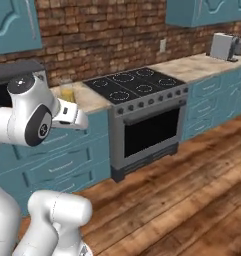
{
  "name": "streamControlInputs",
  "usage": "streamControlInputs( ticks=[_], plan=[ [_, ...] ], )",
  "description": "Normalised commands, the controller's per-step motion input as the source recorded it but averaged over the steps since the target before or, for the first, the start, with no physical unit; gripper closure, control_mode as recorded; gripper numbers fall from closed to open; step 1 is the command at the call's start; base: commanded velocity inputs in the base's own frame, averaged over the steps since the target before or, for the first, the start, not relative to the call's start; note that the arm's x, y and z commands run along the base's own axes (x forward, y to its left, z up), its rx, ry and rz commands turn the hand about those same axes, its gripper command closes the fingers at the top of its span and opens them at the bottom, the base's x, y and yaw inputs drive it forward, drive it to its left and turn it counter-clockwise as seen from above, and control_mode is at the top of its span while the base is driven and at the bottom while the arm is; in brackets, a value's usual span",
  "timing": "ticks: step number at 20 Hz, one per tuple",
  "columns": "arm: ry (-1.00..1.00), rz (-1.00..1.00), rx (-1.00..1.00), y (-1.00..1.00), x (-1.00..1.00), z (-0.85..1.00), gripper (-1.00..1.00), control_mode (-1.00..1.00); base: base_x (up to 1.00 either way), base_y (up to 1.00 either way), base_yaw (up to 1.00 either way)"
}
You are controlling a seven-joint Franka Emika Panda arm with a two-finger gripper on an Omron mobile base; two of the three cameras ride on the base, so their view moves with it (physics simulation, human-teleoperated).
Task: Move the banana and tacos from the second highest shelf to the top shelf to make space. Then, place the pitcher from the counter on the cleared second highest shelf.
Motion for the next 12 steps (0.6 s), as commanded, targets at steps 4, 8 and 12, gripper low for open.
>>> streamControlInputs(
  ticks=[4,8,12],
  plan=[
    [0.00,0.00,0.00,0.00,0.00,0.00,-1.00,1.00,0.87,-0.06,0.68],
    [0.00,0.00,0.00,0.00,0.00,0.00,-1.00,1.00,0.86,-0.18,0.69],
    [0.00,0.00,0.00,0.00,0.00,0.00,-1.00,1.00,0.81,-0.28,0.66]
  ],
)
